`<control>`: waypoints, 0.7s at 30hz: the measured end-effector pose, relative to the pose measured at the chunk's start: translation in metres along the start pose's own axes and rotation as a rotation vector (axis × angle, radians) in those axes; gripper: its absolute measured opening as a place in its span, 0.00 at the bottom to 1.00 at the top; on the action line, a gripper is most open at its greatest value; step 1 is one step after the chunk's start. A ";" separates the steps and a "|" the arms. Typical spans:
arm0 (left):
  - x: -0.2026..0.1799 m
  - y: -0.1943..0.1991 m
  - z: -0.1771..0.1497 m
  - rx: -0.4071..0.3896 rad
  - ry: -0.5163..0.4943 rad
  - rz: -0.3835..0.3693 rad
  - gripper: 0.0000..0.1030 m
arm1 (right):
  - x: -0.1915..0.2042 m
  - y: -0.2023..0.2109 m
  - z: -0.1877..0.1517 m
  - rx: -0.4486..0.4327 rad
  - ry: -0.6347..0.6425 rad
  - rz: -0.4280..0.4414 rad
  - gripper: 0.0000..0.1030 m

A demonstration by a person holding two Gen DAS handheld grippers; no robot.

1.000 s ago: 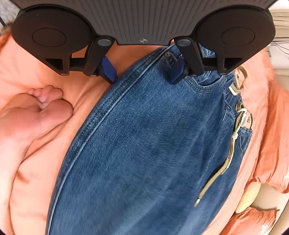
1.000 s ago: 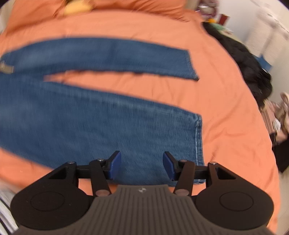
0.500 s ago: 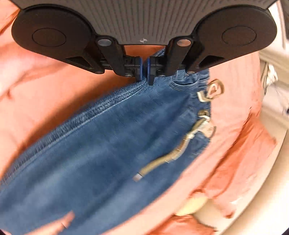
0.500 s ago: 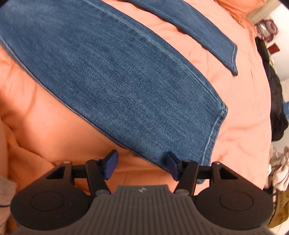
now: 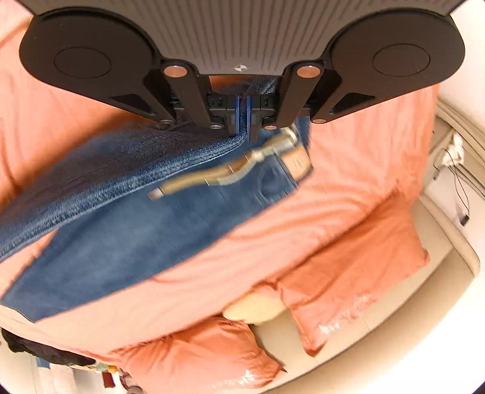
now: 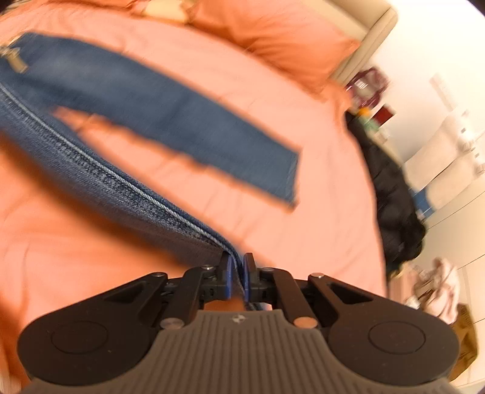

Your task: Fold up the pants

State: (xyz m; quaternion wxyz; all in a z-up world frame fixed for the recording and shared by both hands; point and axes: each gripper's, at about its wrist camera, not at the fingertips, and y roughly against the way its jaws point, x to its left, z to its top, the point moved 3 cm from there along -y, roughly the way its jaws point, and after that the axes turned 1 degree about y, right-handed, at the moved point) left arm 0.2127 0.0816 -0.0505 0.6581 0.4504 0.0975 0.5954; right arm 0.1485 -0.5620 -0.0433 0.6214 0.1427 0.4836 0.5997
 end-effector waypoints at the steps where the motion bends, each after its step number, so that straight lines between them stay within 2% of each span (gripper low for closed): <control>1: 0.005 -0.005 0.010 -0.001 0.005 0.005 0.04 | -0.007 -0.006 0.016 -0.006 0.001 -0.019 0.00; 8: 0.038 -0.073 0.078 0.058 0.052 0.011 0.04 | -0.038 -0.079 0.121 0.010 0.049 -0.104 0.00; 12: 0.048 -0.120 0.100 0.119 0.064 0.018 0.04 | -0.045 -0.136 0.169 0.042 0.054 -0.116 0.00; 17: 0.055 -0.184 0.114 0.203 0.122 -0.021 0.04 | -0.032 -0.215 0.201 0.129 0.084 -0.102 0.00; 21: 0.048 -0.226 0.109 0.251 0.115 -0.035 0.04 | -0.017 -0.262 0.204 0.196 0.107 -0.089 0.00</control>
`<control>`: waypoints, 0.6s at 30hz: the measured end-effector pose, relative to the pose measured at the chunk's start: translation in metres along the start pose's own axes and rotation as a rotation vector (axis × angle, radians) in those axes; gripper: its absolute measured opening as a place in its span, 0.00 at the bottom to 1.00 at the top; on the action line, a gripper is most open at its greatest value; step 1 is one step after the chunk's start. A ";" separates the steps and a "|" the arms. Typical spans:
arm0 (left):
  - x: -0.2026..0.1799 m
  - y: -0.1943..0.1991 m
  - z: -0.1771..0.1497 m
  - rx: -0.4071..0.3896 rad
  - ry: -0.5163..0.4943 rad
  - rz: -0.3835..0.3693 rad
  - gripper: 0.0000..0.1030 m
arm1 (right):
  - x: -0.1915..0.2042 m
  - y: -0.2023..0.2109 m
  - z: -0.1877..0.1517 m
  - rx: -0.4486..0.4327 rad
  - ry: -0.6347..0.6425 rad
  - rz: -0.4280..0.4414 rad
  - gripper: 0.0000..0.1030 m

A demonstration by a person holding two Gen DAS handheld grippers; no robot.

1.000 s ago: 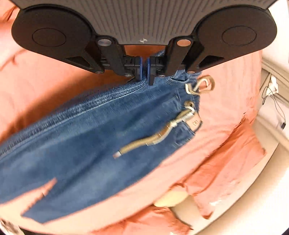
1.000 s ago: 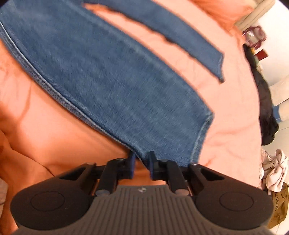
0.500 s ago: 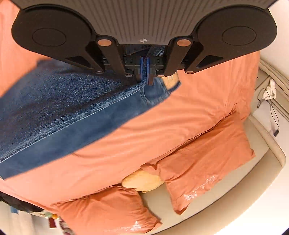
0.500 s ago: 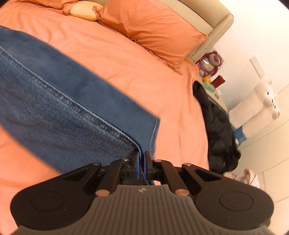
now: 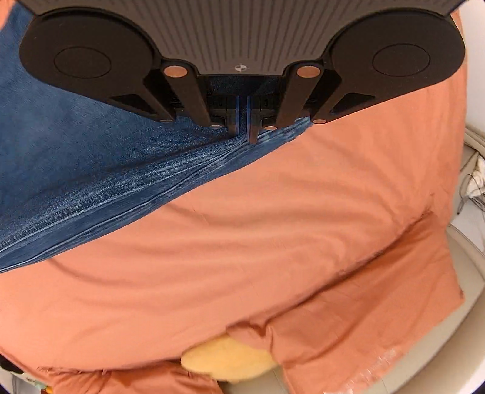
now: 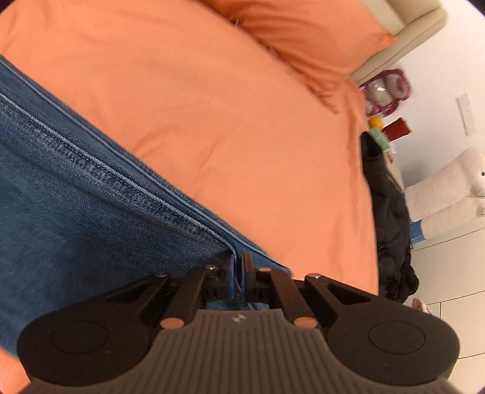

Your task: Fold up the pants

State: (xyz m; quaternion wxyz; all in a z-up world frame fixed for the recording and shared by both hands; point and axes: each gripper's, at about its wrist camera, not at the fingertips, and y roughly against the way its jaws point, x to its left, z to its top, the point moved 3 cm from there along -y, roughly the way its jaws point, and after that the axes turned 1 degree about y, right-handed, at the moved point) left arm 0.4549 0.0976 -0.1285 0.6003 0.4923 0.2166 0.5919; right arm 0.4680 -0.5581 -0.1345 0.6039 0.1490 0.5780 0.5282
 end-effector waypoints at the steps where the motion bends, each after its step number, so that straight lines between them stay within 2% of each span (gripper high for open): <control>1: 0.001 -0.008 0.000 0.007 0.010 -0.008 0.04 | 0.003 -0.009 0.003 0.010 0.001 0.000 0.00; 5: 0.004 -0.027 0.005 0.007 0.057 -0.022 0.05 | 0.011 -0.040 0.012 0.041 -0.004 -0.010 0.00; 9: 0.015 -0.014 0.011 -0.063 0.122 -0.045 0.05 | 0.012 -0.047 0.014 0.044 -0.009 -0.011 0.00; 11: 0.017 -0.014 0.016 -0.075 0.120 -0.040 0.05 | 0.005 -0.051 0.015 0.037 -0.047 0.005 0.00; 16: 0.009 -0.040 0.027 -0.027 0.115 -0.011 0.05 | 0.009 -0.055 0.022 0.039 -0.100 -0.037 0.00; 18: 0.007 -0.048 0.026 -0.016 0.118 0.008 0.18 | 0.016 -0.059 0.020 0.061 -0.111 -0.038 0.00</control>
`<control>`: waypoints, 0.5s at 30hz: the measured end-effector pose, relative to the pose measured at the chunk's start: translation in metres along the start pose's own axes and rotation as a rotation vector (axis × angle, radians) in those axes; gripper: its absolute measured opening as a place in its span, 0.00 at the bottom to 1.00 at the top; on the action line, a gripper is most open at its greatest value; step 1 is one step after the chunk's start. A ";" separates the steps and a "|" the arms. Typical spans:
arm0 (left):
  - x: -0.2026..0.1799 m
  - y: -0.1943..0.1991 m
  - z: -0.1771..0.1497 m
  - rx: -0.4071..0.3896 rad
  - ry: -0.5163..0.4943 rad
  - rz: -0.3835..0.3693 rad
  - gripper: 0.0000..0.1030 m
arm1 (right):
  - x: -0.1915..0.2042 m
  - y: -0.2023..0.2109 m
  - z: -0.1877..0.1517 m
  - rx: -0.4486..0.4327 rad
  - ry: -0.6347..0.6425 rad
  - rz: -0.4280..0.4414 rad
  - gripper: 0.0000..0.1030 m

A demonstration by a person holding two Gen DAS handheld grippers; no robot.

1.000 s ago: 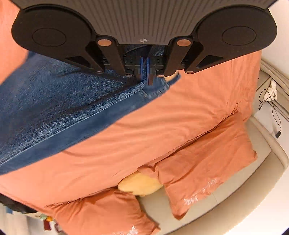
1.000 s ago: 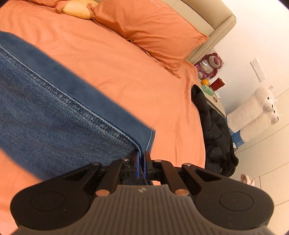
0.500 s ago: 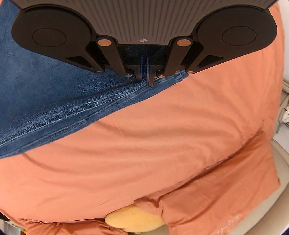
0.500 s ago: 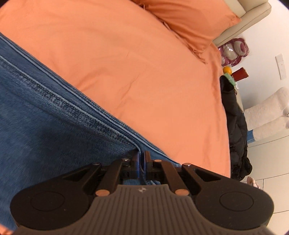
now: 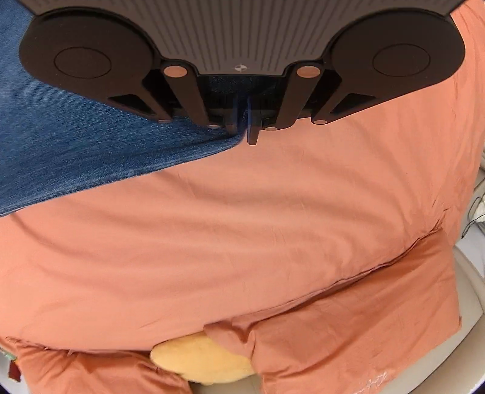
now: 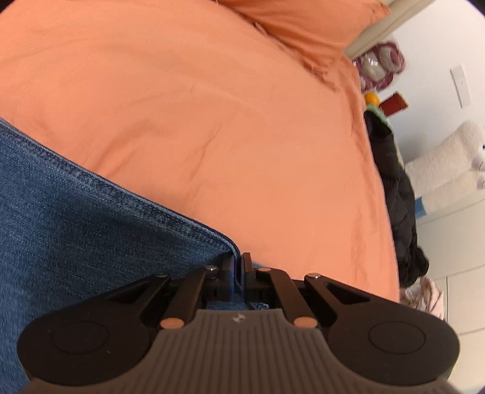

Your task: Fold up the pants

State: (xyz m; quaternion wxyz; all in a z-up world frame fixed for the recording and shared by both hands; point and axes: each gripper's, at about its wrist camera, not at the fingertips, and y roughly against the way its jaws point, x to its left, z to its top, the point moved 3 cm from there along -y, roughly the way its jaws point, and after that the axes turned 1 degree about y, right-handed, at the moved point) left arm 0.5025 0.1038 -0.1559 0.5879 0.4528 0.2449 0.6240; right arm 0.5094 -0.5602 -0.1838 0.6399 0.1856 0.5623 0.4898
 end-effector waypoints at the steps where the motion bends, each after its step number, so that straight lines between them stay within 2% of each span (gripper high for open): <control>1: 0.001 -0.002 -0.001 0.001 0.006 0.011 0.22 | 0.002 0.000 0.000 -0.007 0.003 -0.017 0.00; 2: 0.004 -0.002 -0.003 -0.004 0.016 0.033 0.40 | 0.002 0.000 -0.001 -0.011 -0.010 -0.036 0.15; 3: 0.006 0.002 -0.005 -0.012 0.022 0.062 0.65 | 0.000 0.002 -0.002 -0.013 -0.036 -0.062 0.38; 5: 0.013 0.015 -0.008 -0.051 0.026 0.065 0.80 | -0.006 0.010 -0.005 -0.035 -0.084 -0.077 0.55; 8: 0.032 0.042 -0.016 -0.076 0.086 0.014 0.79 | -0.014 0.029 -0.013 -0.060 -0.186 -0.018 0.57; 11: 0.057 0.076 -0.034 -0.100 0.173 -0.033 0.79 | -0.009 0.059 -0.026 -0.099 -0.317 0.101 0.57; 15: 0.091 0.111 -0.075 -0.101 0.282 -0.076 0.79 | 0.033 0.109 -0.046 -0.141 -0.392 0.280 0.58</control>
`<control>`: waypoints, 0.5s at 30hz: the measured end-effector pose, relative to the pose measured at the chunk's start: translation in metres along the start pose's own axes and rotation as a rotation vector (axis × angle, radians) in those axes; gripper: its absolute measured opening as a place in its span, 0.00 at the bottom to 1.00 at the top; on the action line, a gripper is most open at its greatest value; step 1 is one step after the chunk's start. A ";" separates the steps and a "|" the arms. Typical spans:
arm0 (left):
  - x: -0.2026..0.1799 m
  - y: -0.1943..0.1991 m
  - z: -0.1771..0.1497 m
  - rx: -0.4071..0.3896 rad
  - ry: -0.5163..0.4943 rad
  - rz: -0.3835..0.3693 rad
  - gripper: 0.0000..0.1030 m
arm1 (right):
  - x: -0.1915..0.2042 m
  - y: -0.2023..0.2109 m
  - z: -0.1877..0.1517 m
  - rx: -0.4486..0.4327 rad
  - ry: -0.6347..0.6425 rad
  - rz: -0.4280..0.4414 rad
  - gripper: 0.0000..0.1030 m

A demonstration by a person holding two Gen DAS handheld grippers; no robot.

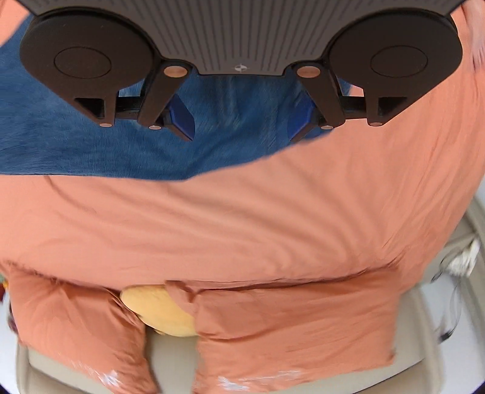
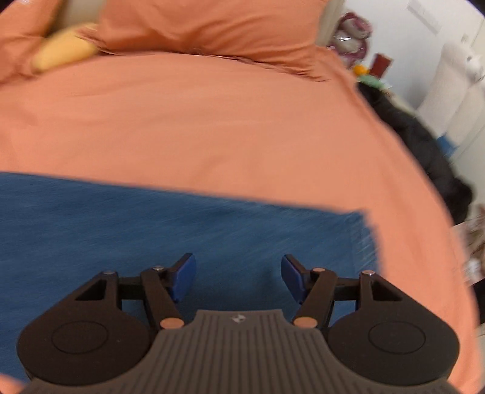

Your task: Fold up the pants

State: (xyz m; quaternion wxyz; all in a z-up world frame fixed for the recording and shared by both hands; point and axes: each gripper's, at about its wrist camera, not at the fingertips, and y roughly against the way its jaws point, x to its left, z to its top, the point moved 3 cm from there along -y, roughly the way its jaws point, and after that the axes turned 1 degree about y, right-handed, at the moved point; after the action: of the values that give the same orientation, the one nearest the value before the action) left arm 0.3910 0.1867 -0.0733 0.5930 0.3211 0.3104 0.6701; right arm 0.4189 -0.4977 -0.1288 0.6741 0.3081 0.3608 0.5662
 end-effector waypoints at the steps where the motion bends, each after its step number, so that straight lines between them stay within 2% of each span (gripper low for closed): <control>1: 0.011 0.007 -0.008 0.001 0.031 -0.002 0.79 | 0.016 0.011 -0.009 -0.008 -0.004 0.045 0.58; 4: 0.044 0.020 -0.036 0.017 0.158 -0.016 0.79 | 0.068 0.041 -0.038 -0.018 -0.015 0.188 0.58; 9: 0.089 0.026 -0.089 -0.032 0.446 -0.090 0.80 | 0.160 0.086 -0.089 -0.020 -0.021 0.412 0.58; 12: 0.106 0.014 -0.120 -0.040 0.634 -0.162 0.80 | 0.210 0.105 -0.114 -0.017 -0.013 0.494 0.58; 15: 0.114 -0.003 -0.142 -0.052 0.734 -0.192 0.80 | 0.251 0.116 -0.133 -0.008 -0.001 0.547 0.58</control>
State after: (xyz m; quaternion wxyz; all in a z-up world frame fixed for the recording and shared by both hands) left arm 0.2698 0.2955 -0.1540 0.5104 0.0139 0.5137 0.6895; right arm 0.2698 -0.2294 -0.1407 0.4974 0.3919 0.2617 0.7284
